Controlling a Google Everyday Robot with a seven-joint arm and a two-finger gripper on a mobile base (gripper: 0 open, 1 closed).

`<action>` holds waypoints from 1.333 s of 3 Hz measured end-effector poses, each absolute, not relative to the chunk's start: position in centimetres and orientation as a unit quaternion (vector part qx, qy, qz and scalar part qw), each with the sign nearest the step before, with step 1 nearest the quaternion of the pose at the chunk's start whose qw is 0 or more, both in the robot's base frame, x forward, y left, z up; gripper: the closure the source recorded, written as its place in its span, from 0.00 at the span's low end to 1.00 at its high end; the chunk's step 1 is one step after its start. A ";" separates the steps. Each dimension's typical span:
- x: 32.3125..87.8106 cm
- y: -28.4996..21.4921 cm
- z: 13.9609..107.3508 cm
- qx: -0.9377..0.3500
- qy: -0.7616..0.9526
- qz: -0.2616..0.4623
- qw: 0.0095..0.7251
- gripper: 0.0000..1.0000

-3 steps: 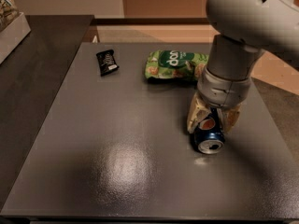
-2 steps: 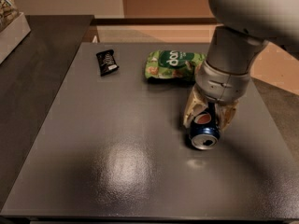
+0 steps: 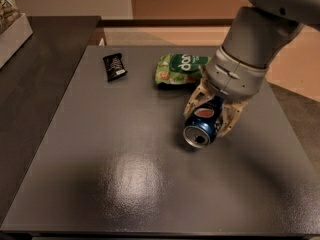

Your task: Place pepsi can upright

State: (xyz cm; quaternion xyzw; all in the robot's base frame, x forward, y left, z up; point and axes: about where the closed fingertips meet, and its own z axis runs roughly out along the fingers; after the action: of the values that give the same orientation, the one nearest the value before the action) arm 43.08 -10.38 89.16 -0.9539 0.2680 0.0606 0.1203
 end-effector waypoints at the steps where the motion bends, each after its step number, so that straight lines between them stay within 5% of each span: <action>1: 42.1 -8.8 90.0 -0.922 0.351 0.081 0.144 1.00; 4: 39.8 -4.7 90.6 -0.794 0.516 0.232 0.222 1.00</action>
Offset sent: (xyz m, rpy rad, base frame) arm -0.0342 0.0457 0.0170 0.1824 0.2440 -0.4970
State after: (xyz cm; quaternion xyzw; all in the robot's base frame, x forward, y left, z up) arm 39.78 -4.67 90.58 -0.7942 0.5159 0.2321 0.2218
